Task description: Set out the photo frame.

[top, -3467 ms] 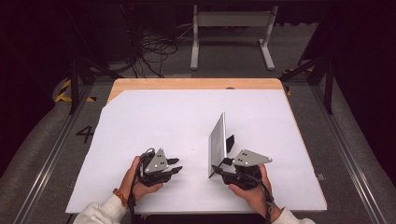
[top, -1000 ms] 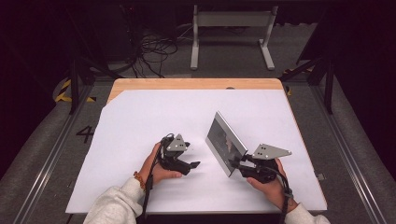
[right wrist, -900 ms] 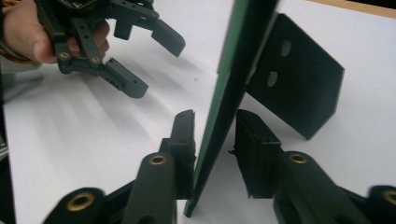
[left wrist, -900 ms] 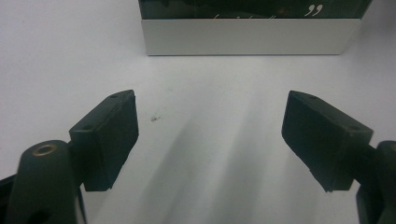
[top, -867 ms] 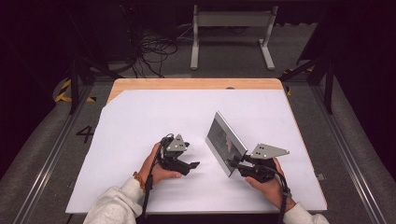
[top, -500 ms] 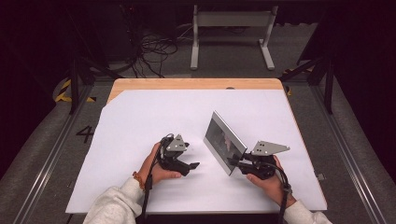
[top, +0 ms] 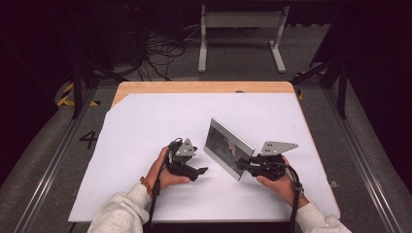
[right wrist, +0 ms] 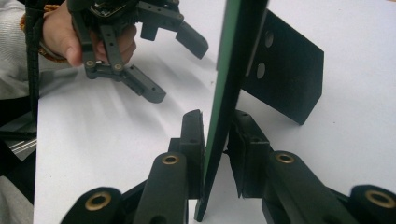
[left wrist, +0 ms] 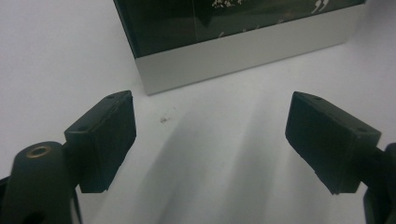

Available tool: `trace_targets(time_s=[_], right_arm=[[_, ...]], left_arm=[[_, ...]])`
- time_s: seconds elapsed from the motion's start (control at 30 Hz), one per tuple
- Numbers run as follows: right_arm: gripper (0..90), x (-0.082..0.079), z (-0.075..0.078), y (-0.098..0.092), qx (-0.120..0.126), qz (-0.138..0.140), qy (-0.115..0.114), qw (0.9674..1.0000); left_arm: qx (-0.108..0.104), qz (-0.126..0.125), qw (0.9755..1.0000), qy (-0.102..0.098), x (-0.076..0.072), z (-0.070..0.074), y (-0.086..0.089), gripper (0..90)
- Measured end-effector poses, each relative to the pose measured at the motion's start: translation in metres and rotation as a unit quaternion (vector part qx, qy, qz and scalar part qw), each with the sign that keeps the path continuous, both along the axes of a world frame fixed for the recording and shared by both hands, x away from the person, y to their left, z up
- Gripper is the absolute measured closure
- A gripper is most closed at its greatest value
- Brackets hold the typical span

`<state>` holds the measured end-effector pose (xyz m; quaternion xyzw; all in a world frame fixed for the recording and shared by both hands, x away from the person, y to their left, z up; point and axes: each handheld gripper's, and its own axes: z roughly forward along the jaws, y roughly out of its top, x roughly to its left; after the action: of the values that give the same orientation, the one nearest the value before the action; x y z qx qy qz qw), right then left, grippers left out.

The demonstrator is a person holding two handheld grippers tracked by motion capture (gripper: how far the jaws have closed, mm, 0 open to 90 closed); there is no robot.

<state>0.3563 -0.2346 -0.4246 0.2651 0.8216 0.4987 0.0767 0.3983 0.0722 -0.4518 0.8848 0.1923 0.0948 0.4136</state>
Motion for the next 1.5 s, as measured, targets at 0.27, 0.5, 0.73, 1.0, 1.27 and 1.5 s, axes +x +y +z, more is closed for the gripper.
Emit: trace_targets(time_s=[0.27,0.5,0.73,1.0,1.27,1.5], right_arm=[[84.4,0.003,0.001,0.002,-0.001,0.026,-0.001,0.9997],[83.3,0.002,0.001,0.002,-0.006,0.012,-0.005,0.9999],[73.8,-0.002,-0.003,0.000,-0.024,-0.005,-0.004,0.9997],[76.1,-0.016,-0.005,-0.011,-0.055,-0.017,-0.005,0.9983],[84.8,-0.023,-0.006,-0.009,-0.070,-0.029,-0.019,0.9969],[84.5,-0.019,-0.008,-0.010,-0.062,-0.049,-0.023,0.9965]], left_arm=[[-0.011,0.011,0.9999,-0.003,0.015,0.001,-0.010,17.0],[-0.020,0.006,0.9998,-0.002,0.013,0.003,-0.009,20.0],[-0.012,-0.009,0.9999,-0.005,0.010,0.004,-0.011,30.5],[-0.014,-0.002,0.9999,-0.002,0.010,0.004,-0.008,41.5],[-0.013,-0.005,0.9999,0.000,0.009,0.005,-0.005,46.8],[-0.006,-0.005,1.0000,-0.001,0.005,0.006,0.000,54.5]])
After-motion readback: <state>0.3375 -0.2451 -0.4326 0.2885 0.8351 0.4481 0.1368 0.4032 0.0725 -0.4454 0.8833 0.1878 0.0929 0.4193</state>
